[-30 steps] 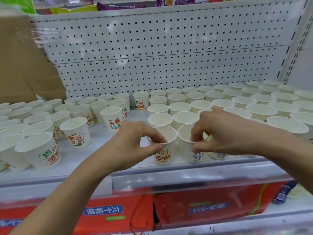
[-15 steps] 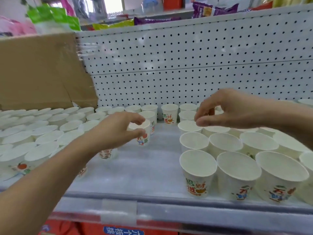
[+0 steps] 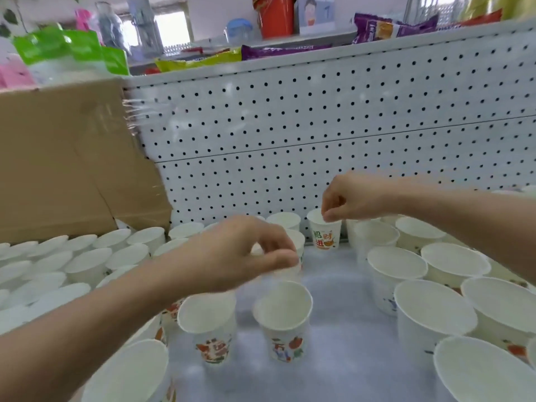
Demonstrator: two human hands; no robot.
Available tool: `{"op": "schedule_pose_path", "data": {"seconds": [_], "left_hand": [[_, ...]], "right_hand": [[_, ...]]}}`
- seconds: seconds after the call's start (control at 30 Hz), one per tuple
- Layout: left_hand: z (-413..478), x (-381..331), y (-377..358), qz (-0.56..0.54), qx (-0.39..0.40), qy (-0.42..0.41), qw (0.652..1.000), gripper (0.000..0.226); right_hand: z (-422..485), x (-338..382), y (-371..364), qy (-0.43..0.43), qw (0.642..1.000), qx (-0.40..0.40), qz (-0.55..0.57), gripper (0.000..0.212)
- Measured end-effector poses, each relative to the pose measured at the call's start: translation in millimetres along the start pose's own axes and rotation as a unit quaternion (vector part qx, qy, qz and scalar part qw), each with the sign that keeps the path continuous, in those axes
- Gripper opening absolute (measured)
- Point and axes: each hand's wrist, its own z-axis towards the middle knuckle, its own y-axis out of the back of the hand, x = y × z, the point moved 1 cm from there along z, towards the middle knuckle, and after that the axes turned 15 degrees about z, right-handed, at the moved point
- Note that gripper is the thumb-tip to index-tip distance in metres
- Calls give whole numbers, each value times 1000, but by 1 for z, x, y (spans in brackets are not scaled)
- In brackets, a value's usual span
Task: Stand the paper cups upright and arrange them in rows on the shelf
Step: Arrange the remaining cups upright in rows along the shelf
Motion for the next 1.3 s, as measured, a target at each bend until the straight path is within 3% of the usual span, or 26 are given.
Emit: {"op": "schedule_pose_path", "data": {"seconds": [0.07, 0.17, 0.27, 0.37, 0.43, 0.53, 0.6, 0.7, 0.8, 0.9, 1.1, 1.23, 1.3], "left_hand": [[29, 19, -5, 48, -33, 28, 998, 23], [62, 35, -34, 160, 25, 31, 986, 32], [73, 35, -52, 204, 40, -1, 978, 22], [62, 28, -44, 139, 88, -32, 986, 17], [56, 29, -27, 27, 116, -26, 993, 15], [71, 48, -4, -71, -8, 48, 996, 17], [90, 60, -6, -23, -34, 77, 996, 13], [111, 67, -28, 117, 57, 67, 989, 23], [123, 66, -41, 211, 83, 61, 972, 22], [129, 60, -44, 202, 75, 65, 974, 20], [135, 57, -50, 146, 65, 74, 984, 21], [133, 59, -51, 124, 68, 74, 987, 29], [123, 60, -39, 105, 31, 68, 992, 33]], "right_hand": [[9, -4, -8, -15, 1000, 6, -23, 13], [19, -9, -19, -42, 997, 29, -58, 20], [28, -13, -27, -45, 993, 49, -95, 17], [33, -16, -28, -33, 992, 62, -108, 12], [35, -18, -28, -23, 992, 66, -107, 10], [35, -20, -26, -14, 993, 67, -94, 8], [35, -21, -25, -11, 994, 69, -86, 10], [36, -21, -23, -9, 994, 69, -85, 11], [36, -23, -21, -11, 993, 69, -94, 17], [34, -25, -20, -14, 994, 72, -85, 20], [31, -27, -22, -20, 996, 70, -59, 5], [32, -29, -22, -24, 995, 64, -67, 16], [29, -27, -18, -5, 997, 34, -68, 23]]}}
